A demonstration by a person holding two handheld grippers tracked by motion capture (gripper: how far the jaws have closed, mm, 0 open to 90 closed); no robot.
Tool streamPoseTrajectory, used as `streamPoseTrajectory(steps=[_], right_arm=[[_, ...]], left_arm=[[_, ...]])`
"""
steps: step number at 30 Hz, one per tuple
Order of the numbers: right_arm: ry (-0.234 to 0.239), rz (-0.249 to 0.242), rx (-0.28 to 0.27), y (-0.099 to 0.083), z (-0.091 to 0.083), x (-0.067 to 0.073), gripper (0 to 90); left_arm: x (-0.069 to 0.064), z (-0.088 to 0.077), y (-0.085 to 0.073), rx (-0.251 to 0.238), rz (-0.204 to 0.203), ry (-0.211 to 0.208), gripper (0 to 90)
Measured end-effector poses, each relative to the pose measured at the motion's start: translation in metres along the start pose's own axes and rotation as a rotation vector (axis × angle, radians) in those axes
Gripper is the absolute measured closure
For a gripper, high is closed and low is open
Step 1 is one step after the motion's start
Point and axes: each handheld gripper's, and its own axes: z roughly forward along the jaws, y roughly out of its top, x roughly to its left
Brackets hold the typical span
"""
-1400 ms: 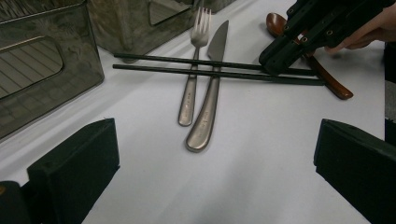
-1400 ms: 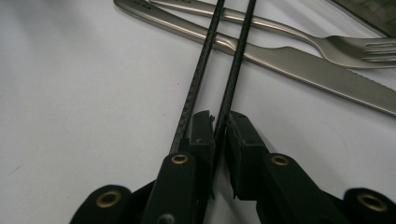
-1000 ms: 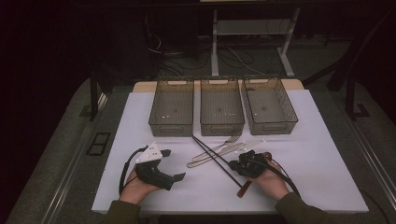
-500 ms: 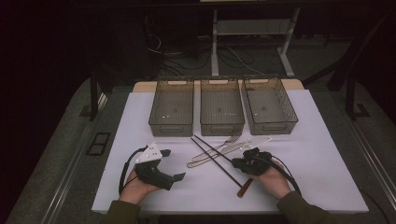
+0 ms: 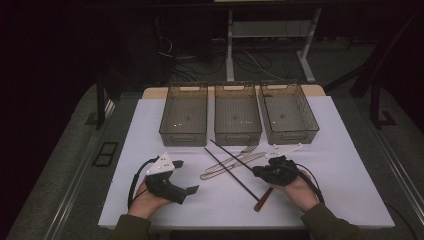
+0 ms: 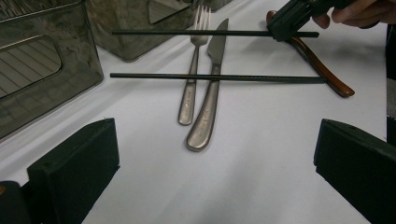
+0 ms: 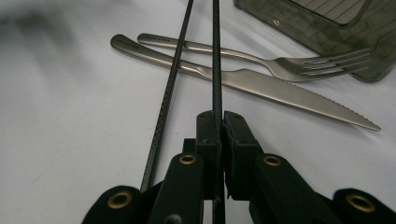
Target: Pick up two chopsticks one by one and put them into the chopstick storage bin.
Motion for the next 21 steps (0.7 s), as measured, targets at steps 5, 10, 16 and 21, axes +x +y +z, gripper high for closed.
streamPoseTrajectory(steps=[5, 10, 16, 21], right_arm=[[0.017, 0.001, -0.015, 0.001, -0.008, 0.0, 84.6], [0.022, 0.006, -0.036, 0.006, -0.015, 0.001, 84.6], [0.025, 0.008, -0.045, 0.015, -0.016, 0.0, 84.5], [0.022, 0.016, -0.059, 0.024, -0.017, -0.003, 84.5]], left_arm=[[0.0, 0.001, -0.001, 0.002, 0.002, -0.001, 0.0], [0.0, 0.004, -0.002, 0.003, 0.016, 0.001, 0.0], [0.002, 0.004, -0.002, 0.003, 0.017, 0.001, 0.0], [0.002, 0.003, -0.002, -0.003, 0.015, 0.002, 0.0]])
